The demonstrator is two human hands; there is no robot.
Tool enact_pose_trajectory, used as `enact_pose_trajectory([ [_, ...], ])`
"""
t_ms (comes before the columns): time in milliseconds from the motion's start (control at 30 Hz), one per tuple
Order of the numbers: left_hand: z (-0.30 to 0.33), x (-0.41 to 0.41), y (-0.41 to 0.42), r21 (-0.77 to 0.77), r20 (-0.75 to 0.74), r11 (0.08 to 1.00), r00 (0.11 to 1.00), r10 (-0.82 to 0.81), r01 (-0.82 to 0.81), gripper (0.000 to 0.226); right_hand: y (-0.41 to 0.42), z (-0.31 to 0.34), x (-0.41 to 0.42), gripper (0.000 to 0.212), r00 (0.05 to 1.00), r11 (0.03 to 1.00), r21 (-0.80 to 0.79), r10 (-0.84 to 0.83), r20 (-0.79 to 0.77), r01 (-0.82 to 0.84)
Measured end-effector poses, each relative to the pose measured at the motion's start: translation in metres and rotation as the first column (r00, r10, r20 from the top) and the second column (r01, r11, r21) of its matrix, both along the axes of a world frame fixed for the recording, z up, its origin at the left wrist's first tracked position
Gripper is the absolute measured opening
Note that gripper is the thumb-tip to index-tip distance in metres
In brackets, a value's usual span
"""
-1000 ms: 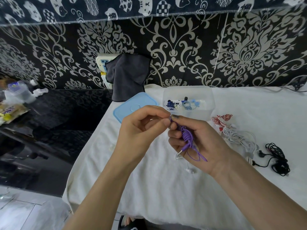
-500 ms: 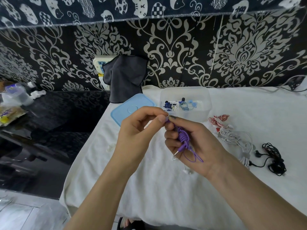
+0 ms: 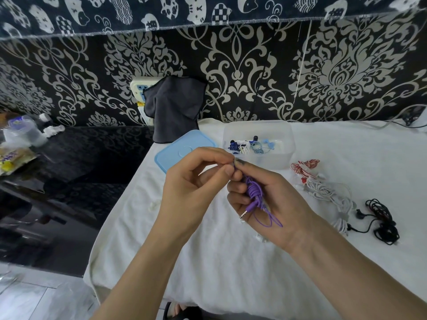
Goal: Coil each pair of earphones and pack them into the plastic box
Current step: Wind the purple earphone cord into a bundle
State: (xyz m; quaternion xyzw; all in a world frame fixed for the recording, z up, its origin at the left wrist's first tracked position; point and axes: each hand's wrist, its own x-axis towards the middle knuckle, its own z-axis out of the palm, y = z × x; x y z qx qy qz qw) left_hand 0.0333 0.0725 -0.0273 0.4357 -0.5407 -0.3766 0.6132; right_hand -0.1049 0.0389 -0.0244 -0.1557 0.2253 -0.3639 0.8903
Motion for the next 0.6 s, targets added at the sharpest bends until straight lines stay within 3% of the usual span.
enact_pose_trajectory([
  [433,-0.0037,0.0028,-0.0012,-0.083,0.081,0.996,0.996,0.028,-0.021,0.018,0.0025,-0.0003,-0.0025,0.006,0.976,0.984,0.126,0.096,0.196,-0.122],
  [600,-0.0025,0.0055,0.0003,-0.058,0.098,0.998,0.995,0.030,-0.024,0.013,0.0017,-0.0016,-0.0021,0.010,0.978,0.986,0.096,0.117,0.173,-0.135],
])
